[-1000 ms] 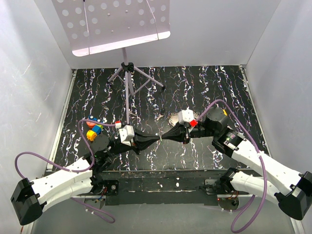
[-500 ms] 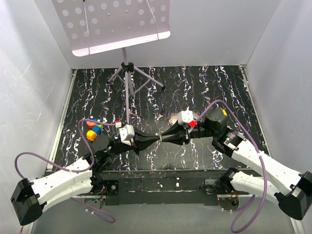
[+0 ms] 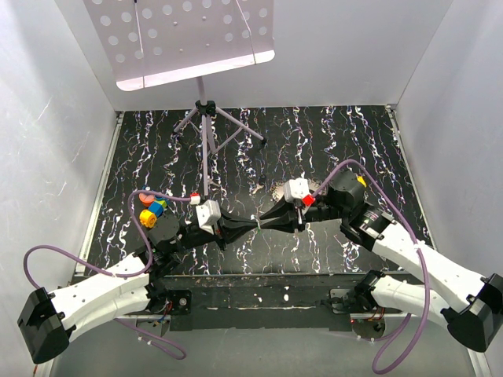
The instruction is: Put the keys on the keyring
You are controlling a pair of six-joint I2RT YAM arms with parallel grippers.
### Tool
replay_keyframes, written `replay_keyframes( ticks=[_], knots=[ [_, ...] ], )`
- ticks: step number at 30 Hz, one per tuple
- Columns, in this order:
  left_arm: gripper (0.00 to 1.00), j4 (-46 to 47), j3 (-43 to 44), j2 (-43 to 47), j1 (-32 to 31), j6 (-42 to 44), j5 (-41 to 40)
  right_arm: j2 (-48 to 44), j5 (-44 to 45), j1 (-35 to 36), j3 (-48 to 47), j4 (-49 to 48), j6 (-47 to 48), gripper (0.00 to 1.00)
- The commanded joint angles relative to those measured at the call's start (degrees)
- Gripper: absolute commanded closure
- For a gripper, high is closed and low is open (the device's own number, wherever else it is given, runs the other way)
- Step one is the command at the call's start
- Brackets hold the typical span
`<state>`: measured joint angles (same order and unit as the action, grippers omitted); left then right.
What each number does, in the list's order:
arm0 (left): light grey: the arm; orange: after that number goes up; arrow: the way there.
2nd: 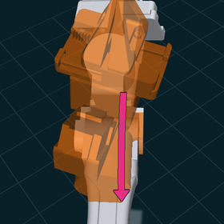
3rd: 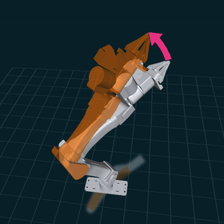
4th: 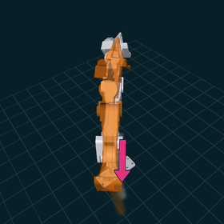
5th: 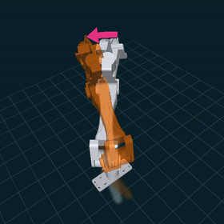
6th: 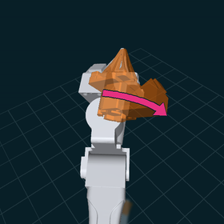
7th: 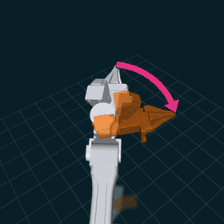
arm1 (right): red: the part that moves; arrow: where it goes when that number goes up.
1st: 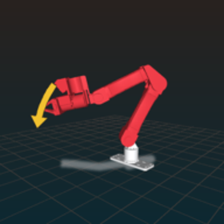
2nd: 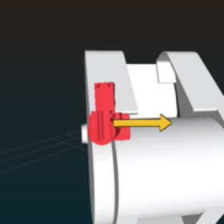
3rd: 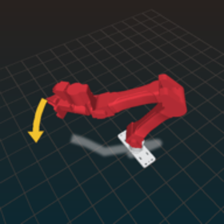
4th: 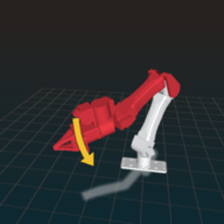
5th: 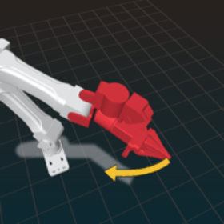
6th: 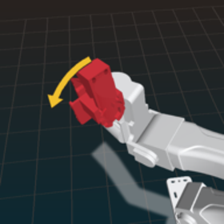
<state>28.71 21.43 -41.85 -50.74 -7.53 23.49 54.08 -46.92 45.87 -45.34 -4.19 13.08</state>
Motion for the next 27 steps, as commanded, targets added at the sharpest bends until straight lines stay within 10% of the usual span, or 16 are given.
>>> replay_keyframes(
  ticks=[1,27],
  knots=[
    [1.00,0.0,1.2,0.4,0.4,0.2,0.9,0.8,-1.1,0.2,-3.3,2.4,2.6,0.68],
    [1.00,1.2,0.9,-0.3,0.7,-0.6,2.0,2.0,-2.9,0.1,-4.0,3.5,3.8,0.82]
  ],
)
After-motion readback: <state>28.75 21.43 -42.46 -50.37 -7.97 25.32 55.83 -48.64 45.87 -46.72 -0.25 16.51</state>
